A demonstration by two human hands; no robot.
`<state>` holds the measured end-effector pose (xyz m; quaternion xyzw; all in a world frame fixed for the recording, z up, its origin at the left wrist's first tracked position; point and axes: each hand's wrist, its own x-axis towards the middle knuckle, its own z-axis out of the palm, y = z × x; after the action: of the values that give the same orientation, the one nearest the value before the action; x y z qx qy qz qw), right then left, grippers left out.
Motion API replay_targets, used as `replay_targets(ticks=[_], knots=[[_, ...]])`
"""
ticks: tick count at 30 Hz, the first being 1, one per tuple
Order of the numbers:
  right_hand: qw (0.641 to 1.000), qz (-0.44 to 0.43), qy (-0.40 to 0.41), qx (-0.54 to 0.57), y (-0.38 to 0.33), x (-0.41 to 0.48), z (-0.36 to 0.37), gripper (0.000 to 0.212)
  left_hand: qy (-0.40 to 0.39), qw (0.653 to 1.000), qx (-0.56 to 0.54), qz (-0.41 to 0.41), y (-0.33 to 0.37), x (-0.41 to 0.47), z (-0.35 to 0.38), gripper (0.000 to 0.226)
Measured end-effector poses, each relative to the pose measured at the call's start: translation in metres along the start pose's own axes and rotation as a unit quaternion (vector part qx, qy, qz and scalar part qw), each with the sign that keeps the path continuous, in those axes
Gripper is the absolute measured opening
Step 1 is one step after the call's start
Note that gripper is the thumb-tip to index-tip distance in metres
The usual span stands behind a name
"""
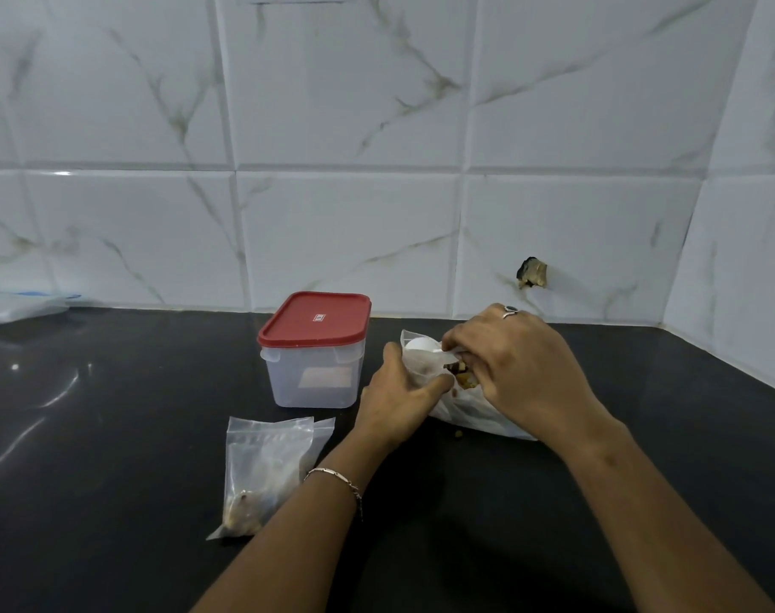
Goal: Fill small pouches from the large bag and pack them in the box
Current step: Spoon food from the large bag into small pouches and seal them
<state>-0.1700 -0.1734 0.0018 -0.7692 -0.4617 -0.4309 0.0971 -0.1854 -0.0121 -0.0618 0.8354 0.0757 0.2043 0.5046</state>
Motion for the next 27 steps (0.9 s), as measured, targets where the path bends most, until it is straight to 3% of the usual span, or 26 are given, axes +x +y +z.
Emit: replay_targets(ticks=[8,12,15,20,23,27], knots=[[0.994,0.086,-0.021,0.068,0.002,-0.002,-0.004,0.023,-0.003,1.0,0.006,0.004,-0.001,0.001,0.0,0.059],[0.951,0.235,-0.004,0.2,0.02,-0.005,-0.019,0.019,0.003,1.0,0.019,0.001,-0.001,0.002,-0.001,0.062],[0.925,0.283,-0.054,0.248,0.038,-0.012,-0.032,0.024,0.022,0.998,0.056,0.001,0.0,0.003,-0.001,0.05],[0.919,0.284,-0.235,0.141,0.047,-0.017,-0.034,0.029,-0.045,0.995,0.085,-0.025,-0.003,0.005,0.001,0.059],[0.926,0.268,-0.257,0.071,0.041,-0.013,-0.02,0.028,-0.057,0.996,0.072,-0.021,-0.005,0.007,0.001,0.061],[0.94,0.214,-0.267,-0.008,0.023,-0.004,0.016,0.033,-0.023,0.998,0.054,-0.012,-0.004,0.008,-0.001,0.045]])
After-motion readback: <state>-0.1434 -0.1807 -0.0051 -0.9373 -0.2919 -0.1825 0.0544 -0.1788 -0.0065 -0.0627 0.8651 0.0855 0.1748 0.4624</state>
